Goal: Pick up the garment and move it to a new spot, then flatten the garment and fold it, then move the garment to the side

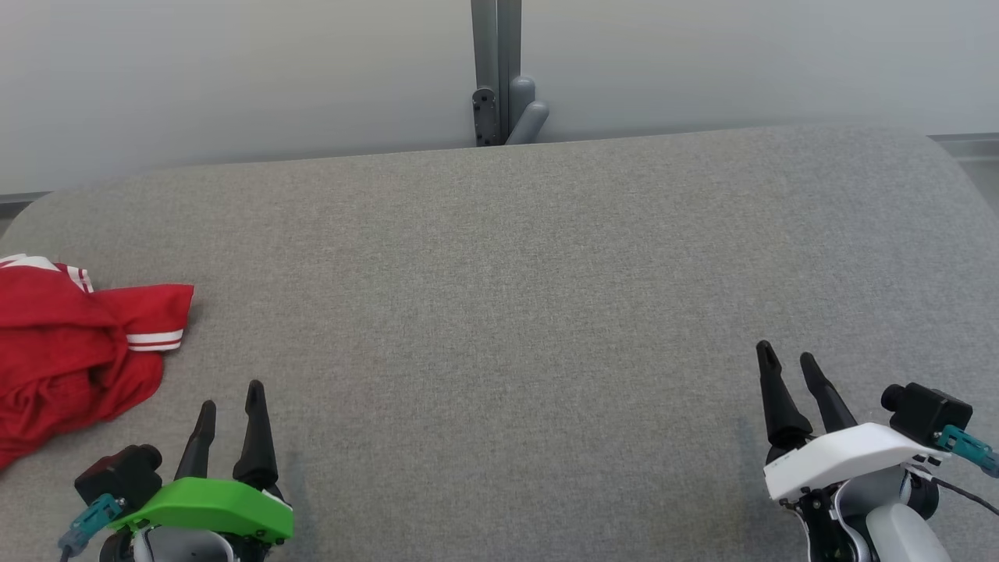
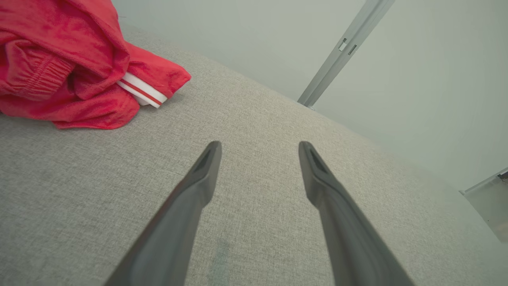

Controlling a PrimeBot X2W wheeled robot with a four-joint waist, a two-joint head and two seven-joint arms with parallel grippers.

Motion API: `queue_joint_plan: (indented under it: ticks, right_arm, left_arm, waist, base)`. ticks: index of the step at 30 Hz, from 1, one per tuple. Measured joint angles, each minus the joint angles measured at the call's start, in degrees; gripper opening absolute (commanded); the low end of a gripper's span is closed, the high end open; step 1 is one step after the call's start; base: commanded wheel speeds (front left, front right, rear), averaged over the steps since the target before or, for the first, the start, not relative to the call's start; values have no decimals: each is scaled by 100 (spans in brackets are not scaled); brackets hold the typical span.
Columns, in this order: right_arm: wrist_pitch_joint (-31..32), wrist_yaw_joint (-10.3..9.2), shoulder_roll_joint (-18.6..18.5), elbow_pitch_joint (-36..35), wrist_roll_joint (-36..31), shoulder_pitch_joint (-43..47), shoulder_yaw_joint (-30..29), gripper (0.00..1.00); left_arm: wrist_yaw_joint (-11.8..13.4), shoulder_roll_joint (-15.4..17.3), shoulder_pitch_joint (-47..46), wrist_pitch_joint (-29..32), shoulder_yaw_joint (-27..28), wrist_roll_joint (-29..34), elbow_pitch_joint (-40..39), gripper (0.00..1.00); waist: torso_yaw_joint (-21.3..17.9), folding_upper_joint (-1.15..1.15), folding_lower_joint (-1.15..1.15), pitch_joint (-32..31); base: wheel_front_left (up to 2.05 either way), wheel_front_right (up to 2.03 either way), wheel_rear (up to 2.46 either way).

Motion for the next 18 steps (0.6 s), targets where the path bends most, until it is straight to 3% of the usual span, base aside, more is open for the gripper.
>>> queue_joint_plan:
  ticks: [18]
  right_arm:
    - [-261,1,-41,4,-1190,-13,18,100]
  left_arm:
    - [99,31,4,-260,-199,1089,88,100]
  waist:
    - [-13,0,0,19]
  base:
    - [0,0,0]
